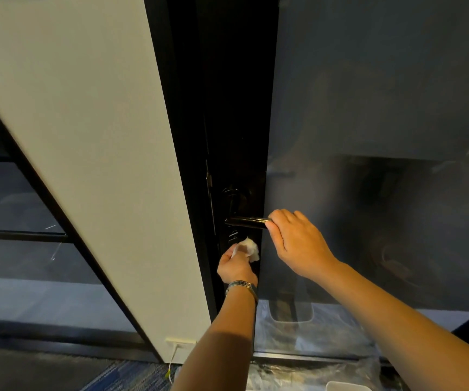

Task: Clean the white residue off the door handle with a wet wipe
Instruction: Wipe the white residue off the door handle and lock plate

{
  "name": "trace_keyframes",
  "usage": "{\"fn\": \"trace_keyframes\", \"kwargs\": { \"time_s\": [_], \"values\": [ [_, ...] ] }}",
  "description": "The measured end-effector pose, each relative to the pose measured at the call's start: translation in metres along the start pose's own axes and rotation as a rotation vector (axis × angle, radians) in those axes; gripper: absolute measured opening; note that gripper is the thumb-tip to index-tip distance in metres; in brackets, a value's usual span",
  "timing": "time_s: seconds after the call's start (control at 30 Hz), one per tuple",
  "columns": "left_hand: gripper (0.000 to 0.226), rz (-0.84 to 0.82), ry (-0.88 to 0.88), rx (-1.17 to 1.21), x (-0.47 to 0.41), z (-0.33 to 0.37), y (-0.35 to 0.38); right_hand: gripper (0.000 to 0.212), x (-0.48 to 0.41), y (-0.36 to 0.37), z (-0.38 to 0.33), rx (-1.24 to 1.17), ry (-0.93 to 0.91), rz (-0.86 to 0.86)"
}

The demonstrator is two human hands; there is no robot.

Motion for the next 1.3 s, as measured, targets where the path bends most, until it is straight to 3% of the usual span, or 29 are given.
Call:
{"fn": "trace_keyframes", "kwargs": {
  "time_s": [0.07,0.23,0.33,0.57,0.7,0.83,1.0,1.07,1.13,1.23,1.3],
  "values": [
    [0.022,0.022,-0.044,0.007,-0.005,0.002,-0.008,0.032,0.0,0.0,0.0,-0.008,0.0,0.001],
    [0.03,-0.113,-0.106,0.021,0.017,0.005,0.011,0.032,0.0,0.0,0.001,-0.005,-0.008,0.0],
    [0.035,-0.056,-0.131,0.042,0.018,0.005,0.003,0.031,0.001,0.0,0.001,-0.006,-0.007,0.004],
    [0.026,-0.175,0.042,0.174,0.004,0.03,-0.025,0.032,0.0,0.0,0.0,-0.017,-0.012,0.004],
    [0.024,-0.122,0.309,-0.064,0.011,0.038,-0.031,0.032,0.0,0.0,-0.001,0.004,-0.009,0.003],
    [0.025,0.052,0.753,-0.606,0.021,0.059,-0.035,0.032,-0.001,0.0,-0.001,0.011,-0.003,-0.011],
    [0.029,0.006,1.014,-1.021,0.021,0.067,-0.028,0.032,-0.001,0.0,-0.001,-0.003,0.012,-0.014],
    [0.028,0.038,0.98,-0.994,0.022,0.064,-0.031,0.032,0.0,0.0,-0.002,-0.008,0.024,-0.017],
    [0.021,0.071,0.821,-0.862,0.023,0.059,-0.034,0.032,0.0,0.0,-0.002,-0.003,0.026,-0.011],
    [0.025,-0.015,0.52,-0.533,0.017,0.055,-0.032,0.031,0.0,0.001,-0.003,0.006,0.02,-0.006],
    [0.022,-0.029,0.479,-0.455,0.017,0.054,-0.032,0.031,0.0,0.001,-0.002,0.014,0.022,-0.005]
  ]
}}
Point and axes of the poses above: each hand's wrist, its own x-axis away from the middle knuckle, its own y-axis out of the palm, z = x × y, the point moved 3 cm from there along -x, towards the middle knuckle, and after that the axes turned 15 degrees about -x, right-handed, at the moved point
